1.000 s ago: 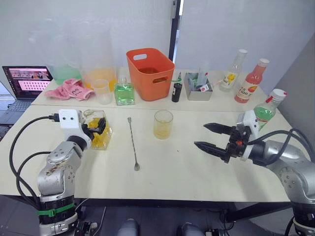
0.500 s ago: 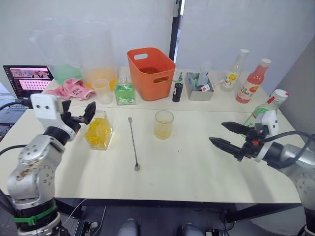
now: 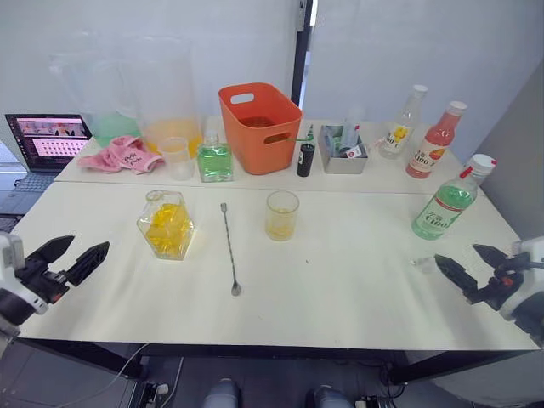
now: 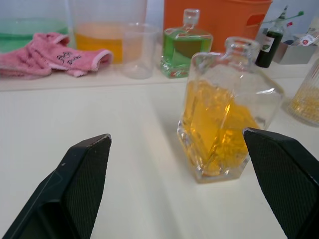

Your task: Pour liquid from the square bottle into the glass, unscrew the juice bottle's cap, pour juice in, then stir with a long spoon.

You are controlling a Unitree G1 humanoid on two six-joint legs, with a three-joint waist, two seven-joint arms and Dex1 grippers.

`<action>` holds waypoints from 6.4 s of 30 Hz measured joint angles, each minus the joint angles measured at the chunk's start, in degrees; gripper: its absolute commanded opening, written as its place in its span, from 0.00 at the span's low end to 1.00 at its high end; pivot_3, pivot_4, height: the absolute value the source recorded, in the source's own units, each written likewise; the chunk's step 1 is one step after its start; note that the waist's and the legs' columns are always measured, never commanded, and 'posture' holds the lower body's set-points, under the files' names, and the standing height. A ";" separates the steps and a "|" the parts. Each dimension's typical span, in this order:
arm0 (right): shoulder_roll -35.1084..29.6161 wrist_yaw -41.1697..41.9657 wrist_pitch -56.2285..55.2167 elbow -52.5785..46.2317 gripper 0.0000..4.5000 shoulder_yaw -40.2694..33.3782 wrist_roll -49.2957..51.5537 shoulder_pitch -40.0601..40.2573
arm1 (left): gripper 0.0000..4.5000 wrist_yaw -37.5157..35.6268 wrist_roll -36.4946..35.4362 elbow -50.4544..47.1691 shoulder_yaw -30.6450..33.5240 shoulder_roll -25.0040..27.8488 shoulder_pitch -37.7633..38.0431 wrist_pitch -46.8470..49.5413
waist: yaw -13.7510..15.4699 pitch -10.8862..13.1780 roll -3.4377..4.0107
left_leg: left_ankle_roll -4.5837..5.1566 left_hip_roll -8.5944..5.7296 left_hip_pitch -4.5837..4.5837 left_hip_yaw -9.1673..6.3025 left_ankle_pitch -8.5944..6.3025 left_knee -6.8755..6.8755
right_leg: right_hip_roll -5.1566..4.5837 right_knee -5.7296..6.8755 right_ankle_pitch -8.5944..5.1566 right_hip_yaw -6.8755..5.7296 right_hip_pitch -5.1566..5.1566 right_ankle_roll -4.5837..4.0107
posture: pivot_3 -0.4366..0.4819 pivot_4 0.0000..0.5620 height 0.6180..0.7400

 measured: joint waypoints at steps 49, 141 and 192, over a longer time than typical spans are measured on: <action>-7.10 -8.98 1.04 34.29 1.00 14.69 -11.56 -41.88 | 0.99 -8.90 -12.74 -24.22 -30.73 0.35 -8.18 6.82 | -0.56 -0.11 0.33 | 0.17 0.04 -0.01 0.48 -0.09 -0.05 | 0.40 0.07 0.17 1.02 -0.37 -0.19 | 0.48 0.27 0.99; 3.19 18.67 1.23 -3.22 0.43 49.65 -2.05 -42.78 | 1.00 -19.89 -7.17 -16.16 -29.39 7.57 -8.33 2.81 | -1.18 0.23 0.74 | 0.18 0.23 -0.12 0.54 -0.09 -0.09 | 0.66 0.22 0.19 1.23 -0.66 -0.20 | 0.48 0.27 0.99; 11.09 7.34 29.34 -10.93 0.35 42.35 -0.03 -46.90 | 1.00 -21.39 -3.70 -13.29 -29.86 7.59 -11.59 0.35 | -1.35 0.24 0.72 | 0.14 0.27 -0.16 0.53 -0.08 -0.10 | 0.71 0.40 0.19 1.25 -0.78 -0.28 | 0.48 0.27 0.99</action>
